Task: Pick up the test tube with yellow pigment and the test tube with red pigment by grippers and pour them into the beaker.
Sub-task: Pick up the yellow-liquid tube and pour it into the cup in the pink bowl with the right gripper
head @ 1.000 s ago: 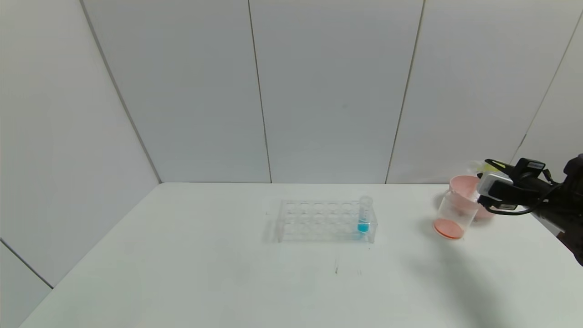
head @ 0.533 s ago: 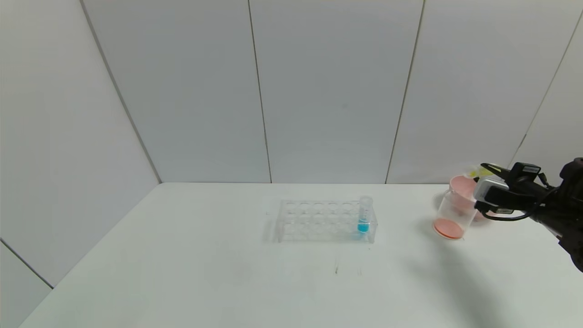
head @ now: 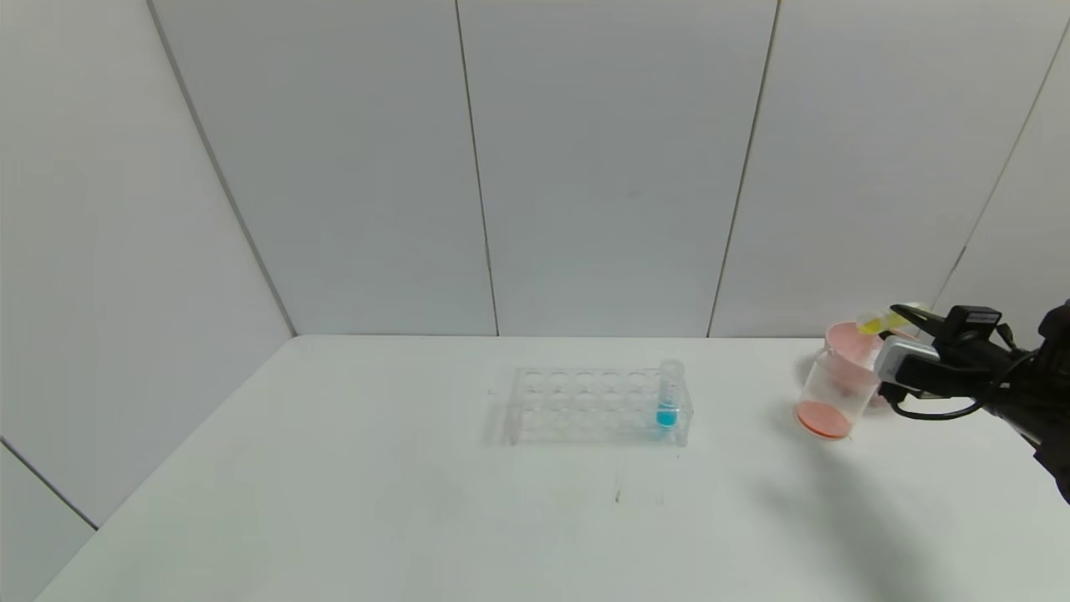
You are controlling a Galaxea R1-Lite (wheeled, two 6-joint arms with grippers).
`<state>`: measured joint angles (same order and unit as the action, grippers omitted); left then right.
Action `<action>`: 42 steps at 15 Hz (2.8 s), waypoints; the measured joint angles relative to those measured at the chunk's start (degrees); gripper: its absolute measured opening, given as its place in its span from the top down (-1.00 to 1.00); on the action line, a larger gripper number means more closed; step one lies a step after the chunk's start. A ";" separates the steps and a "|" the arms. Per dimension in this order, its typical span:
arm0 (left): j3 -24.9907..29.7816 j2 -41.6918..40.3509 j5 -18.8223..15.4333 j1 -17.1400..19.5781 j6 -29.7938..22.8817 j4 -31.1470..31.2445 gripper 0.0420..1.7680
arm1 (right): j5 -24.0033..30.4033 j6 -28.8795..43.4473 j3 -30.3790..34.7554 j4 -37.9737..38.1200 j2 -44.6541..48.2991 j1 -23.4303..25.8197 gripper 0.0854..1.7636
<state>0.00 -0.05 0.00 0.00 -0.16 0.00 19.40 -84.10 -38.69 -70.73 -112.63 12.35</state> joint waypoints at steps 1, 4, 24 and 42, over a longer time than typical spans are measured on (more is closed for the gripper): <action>0.00 0.00 0.00 0.00 0.00 0.00 -1.00 | 0.04 -0.77 0.57 0.00 0.04 0.38 0.51; 0.00 0.00 0.00 0.00 0.00 0.00 -1.00 | 0.12 -1.67 2.04 -0.32 0.09 1.15 0.51; 0.00 0.00 -0.02 0.00 0.00 0.00 -1.00 | 1.49 -3.56 1.46 -1.48 0.04 2.28 0.51; 0.00 0.00 0.00 0.00 0.02 0.00 -1.00 | -0.55 -7.20 -0.99 -1.48 -0.11 0.05 0.51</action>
<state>0.00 -0.05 0.00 0.00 -0.13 0.00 18.85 -91.31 -39.68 -72.20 -112.74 12.40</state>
